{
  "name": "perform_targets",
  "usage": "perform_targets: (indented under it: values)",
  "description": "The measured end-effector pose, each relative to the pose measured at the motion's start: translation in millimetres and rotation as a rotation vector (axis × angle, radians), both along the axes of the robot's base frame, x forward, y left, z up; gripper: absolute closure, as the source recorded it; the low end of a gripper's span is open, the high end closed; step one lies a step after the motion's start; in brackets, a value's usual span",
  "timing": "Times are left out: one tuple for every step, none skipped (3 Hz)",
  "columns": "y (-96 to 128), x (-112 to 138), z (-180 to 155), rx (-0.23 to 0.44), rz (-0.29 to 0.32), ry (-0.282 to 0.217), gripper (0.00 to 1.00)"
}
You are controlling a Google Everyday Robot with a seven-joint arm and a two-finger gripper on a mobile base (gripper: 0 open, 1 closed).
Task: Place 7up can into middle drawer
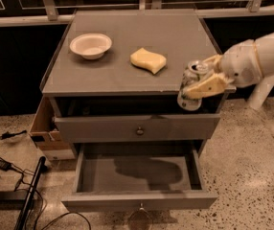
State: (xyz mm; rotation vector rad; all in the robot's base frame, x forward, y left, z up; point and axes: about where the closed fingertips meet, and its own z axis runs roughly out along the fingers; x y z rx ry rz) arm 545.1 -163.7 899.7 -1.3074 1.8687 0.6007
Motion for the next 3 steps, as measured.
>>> perform_targets:
  values:
    - [15, -23, -38, 0.011, 0.018, 0.011, 1.00]
    - [31, -43, -84, 0.026, 0.035, -0.025, 1.00]
    - [50, -48, -167, -0.033, 0.025, -0.075, 1.00]
